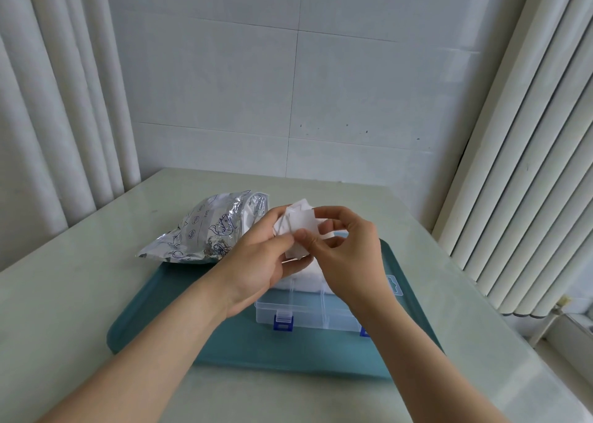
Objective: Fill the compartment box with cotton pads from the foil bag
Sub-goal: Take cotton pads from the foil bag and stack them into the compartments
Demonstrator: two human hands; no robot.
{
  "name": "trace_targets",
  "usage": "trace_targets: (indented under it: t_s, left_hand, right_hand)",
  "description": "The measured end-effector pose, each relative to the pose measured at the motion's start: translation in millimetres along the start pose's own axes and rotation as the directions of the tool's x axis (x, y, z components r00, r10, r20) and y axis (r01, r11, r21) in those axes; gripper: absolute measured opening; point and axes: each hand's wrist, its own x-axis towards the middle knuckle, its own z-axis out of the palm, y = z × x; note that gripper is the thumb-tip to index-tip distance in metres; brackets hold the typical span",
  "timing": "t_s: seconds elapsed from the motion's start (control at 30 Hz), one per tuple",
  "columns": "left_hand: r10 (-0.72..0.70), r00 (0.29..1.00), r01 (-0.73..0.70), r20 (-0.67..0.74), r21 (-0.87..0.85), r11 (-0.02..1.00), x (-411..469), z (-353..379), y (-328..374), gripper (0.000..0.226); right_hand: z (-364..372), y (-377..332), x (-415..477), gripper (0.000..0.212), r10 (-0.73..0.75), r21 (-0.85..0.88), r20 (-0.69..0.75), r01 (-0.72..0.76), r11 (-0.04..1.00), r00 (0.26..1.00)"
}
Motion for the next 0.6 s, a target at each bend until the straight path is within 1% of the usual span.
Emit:
trace_targets:
  t_s: [0.17, 0.27, 0.33, 0.4, 0.43, 0.53, 0.6]
  left_hand:
    - [0.000, 1.000, 0.000, -0.007, -0.029, 1.000, 1, -2, -1, 0.041]
    - [0.011, 0.999, -0.014, -0.053, -0.064, 0.998, 2, -1, -1, 0.036]
    - [0.013, 0.995, -0.021, -0.098, -0.083, 0.996, 2, 0, 0, 0.030]
    - [0.017, 0.991, -0.029, -0.135, -0.089, 0.996, 3, -1, 1, 0.027]
    - [0.020, 0.988, -0.035, -0.155, -0.092, 0.995, 4, -2, 1, 0.028]
    - [0.044, 0.976, -0.059, -0.211, -0.066, 0.996, 5, -6, 2, 0.026]
    - [0.066, 0.970, -0.074, -0.233, -0.027, 0.997, 5, -7, 2, 0.025]
  right_hand:
    - [0, 0, 0, 0.026, -0.043, -0.041, -0.026, 0.042, 0.998, 0.999]
    - [2, 0, 0, 0.018, -0.097, -0.074, -0.038, 0.094, 0.993, 0.995]
    - [4, 0, 0, 0.014, -0.134, -0.066, -0.038, 0.131, 0.989, 0.990]
    - [4, 0, 1, 0.013, -0.136, 0.001, -0.032, 0.136, 0.991, 0.990]
    - [2, -1, 1, 0.012, -0.115, 0.068, -0.036, 0.117, 0.991, 0.993]
    - [-5, -2, 5, 0.016, -0.002, 0.277, -0.090, 0.027, 0.961, 0.996]
    - [-10, -1, 8, 0.018, 0.075, 0.338, -0.121, -0.030, 0.941, 0.990]
